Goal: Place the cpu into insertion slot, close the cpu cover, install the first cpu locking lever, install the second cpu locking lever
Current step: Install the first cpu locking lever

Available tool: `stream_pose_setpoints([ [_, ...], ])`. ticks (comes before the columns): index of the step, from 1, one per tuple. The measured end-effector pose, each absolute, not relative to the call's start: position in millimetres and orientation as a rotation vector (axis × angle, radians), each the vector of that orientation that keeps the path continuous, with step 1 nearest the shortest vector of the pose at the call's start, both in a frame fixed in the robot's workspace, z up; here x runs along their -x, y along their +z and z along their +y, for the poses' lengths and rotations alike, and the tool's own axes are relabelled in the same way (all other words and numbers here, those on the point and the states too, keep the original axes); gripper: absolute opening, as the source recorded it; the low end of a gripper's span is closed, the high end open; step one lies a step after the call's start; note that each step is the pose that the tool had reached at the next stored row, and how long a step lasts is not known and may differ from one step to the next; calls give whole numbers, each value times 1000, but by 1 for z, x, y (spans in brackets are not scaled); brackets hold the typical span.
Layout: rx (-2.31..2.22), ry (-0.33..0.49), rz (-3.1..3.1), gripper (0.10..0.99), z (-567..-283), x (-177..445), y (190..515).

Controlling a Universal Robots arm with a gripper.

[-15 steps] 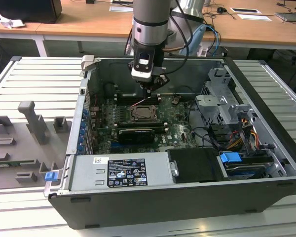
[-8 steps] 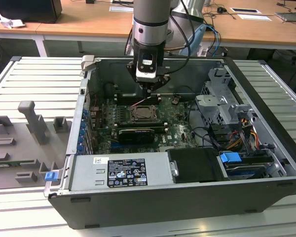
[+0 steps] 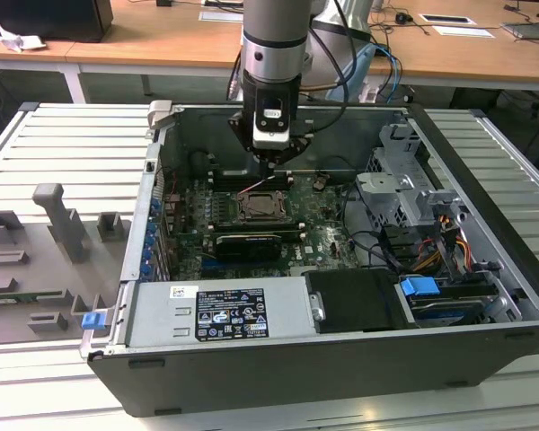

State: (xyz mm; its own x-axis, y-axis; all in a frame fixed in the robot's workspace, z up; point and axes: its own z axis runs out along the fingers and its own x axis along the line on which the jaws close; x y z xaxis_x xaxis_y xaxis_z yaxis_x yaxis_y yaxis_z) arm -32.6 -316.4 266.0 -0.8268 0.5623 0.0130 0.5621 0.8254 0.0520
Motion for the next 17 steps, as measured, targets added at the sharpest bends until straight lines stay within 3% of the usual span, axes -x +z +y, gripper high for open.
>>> stream_pose_setpoints([
  [17,-575,84,3091,106,-316,33,266],
])
